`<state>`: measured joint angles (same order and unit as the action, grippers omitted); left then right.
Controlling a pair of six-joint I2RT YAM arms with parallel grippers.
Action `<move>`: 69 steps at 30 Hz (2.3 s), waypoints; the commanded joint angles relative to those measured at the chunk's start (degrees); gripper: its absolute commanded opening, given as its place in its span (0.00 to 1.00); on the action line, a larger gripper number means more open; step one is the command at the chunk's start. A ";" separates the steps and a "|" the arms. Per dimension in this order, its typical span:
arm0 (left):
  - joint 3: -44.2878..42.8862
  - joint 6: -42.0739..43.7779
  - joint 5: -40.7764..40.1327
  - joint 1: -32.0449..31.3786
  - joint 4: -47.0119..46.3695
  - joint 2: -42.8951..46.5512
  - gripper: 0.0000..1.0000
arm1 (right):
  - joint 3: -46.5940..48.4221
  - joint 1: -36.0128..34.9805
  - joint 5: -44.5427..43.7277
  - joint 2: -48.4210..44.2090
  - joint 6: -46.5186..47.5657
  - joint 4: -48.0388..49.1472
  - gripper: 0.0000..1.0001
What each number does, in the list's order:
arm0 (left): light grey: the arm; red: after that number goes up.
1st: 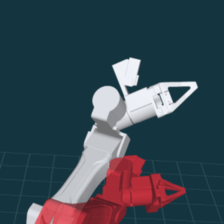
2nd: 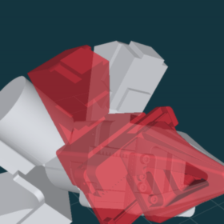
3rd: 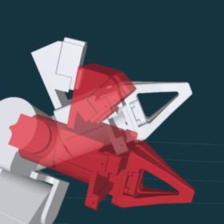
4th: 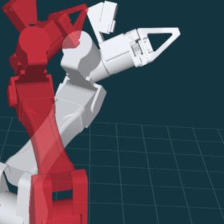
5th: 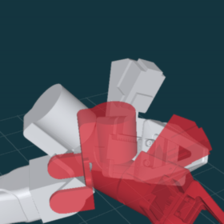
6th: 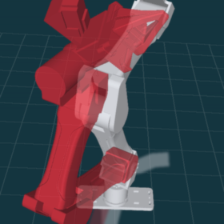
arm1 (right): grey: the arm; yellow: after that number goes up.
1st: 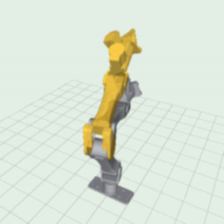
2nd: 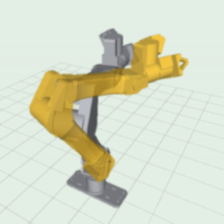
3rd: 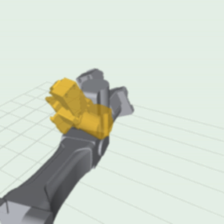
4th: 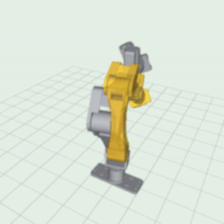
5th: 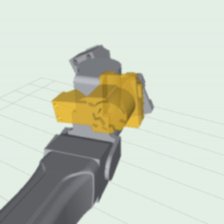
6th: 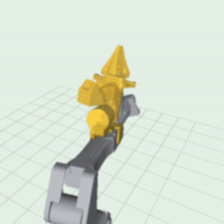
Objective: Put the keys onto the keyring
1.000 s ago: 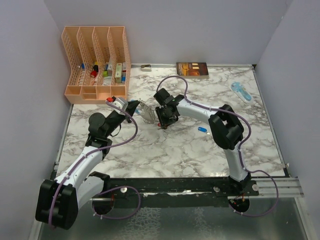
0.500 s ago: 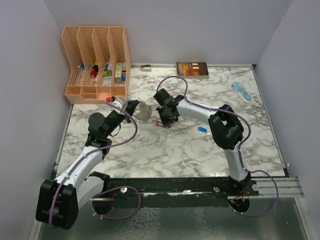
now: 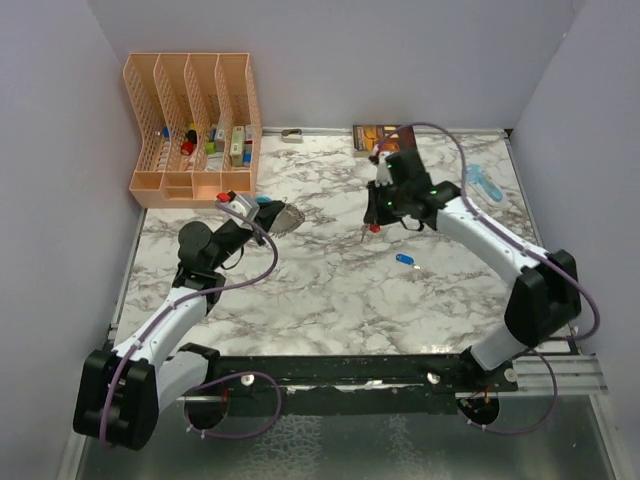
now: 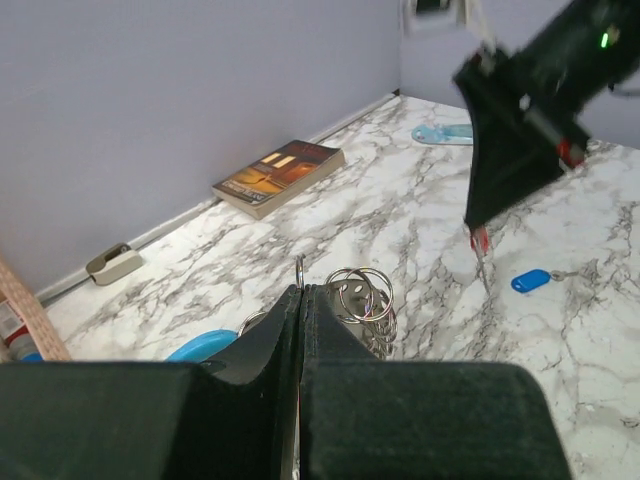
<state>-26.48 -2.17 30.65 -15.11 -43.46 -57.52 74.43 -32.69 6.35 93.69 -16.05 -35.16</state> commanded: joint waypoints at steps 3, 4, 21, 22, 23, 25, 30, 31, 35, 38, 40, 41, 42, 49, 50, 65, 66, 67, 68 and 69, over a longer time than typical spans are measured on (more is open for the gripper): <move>-3.31 -1.15 11.22 0.06 -6.98 -2.80 0.00 | 0.41 5.42 23.09 -7.36 4.40 7.11 0.01; -3.47 -1.05 12.33 -0.05 -7.62 -3.25 0.00 | 0.33 5.58 25.94 -7.39 4.25 7.93 0.01; -4.33 4.98 12.55 -2.81 -7.69 -5.14 0.00 | -1.85 5.88 50.57 -10.40 -0.76 21.52 0.01; -4.42 4.94 12.54 -3.08 -7.79 -5.21 0.00 | -1.99 5.88 50.71 -10.59 -1.23 22.33 0.01; -4.43 4.76 12.27 -3.42 -7.89 -5.30 0.00 | -2.01 5.88 50.47 -10.78 -1.47 22.66 0.01; -4.60 4.47 12.06 -4.18 -8.39 -5.56 0.00 | -2.22 5.73 50.72 -10.98 -2.18 23.76 0.01; -4.81 3.46 9.35 -5.85 -8.95 -5.65 0.00 | -2.76 4.31 50.42 -11.49 -4.86 27.55 0.01; -4.81 3.11 8.72 -6.08 -9.11 -5.60 0.00 | -2.76 3.97 50.27 -11.39 -5.06 27.78 0.01; -4.85 2.53 8.58 -6.59 -9.27 -5.50 0.00 | -3.25 3.07 50.15 -11.19 -6.56 29.78 0.01; -4.94 2.44 8.85 -6.86 -9.11 -5.37 0.00 | -2.87 2.56 48.93 -10.76 -6.53 29.42 0.01; -5.03 2.46 9.18 -6.99 -8.99 -5.32 0.00 | -2.62 2.33 48.29 -10.49 -6.73 29.61 0.01; -5.06 2.52 9.38 -7.09 -8.85 -5.33 0.00 | -2.62 2.17 47.86 -10.50 -7.00 30.21 0.01; -5.06 2.53 9.53 -7.16 -8.80 -5.35 0.00 | -2.55 2.08 47.46 -10.46 -7.17 30.69 0.01; -5.01 2.06 11.05 -7.39 -8.97 -5.07 0.00 | -0.52 1.93 44.01 -10.49 -3.91 27.50 0.01; -4.99 2.04 11.22 -7.43 -9.01 -5.06 0.00 | -0.26 1.93 43.72 -10.35 -3.38 27.12 0.01; -4.97 1.89 11.38 -8.44 -9.43 -5.25 0.00 | 2.84 1.75 42.73 -8.45 -2.24 26.90 0.01; -4.90 1.97 11.35 -8.44 -9.50 -5.16 0.00 | 3.12 1.75 42.36 -8.78 -1.88 26.32 0.01; -4.83 1.95 11.35 -8.44 -9.45 -5.09 0.00 | 3.54 1.75 41.97 -8.92 -1.10 25.21 0.01; -4.69 1.92 11.48 -8.44 -9.56 -5.02 0.00 | 4.22 1.75 41.20 -9.08 0.02 23.72 0.01; -4.52 1.91 11.59 -8.44 -9.76 -5.00 0.00 | 4.84 1.79 40.30 -9.36 0.97 22.06 0.01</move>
<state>-29.47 -0.49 41.76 -23.29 -49.71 -63.35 75.44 -30.44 50.39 85.54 -18.98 -8.82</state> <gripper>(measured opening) 0.011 0.015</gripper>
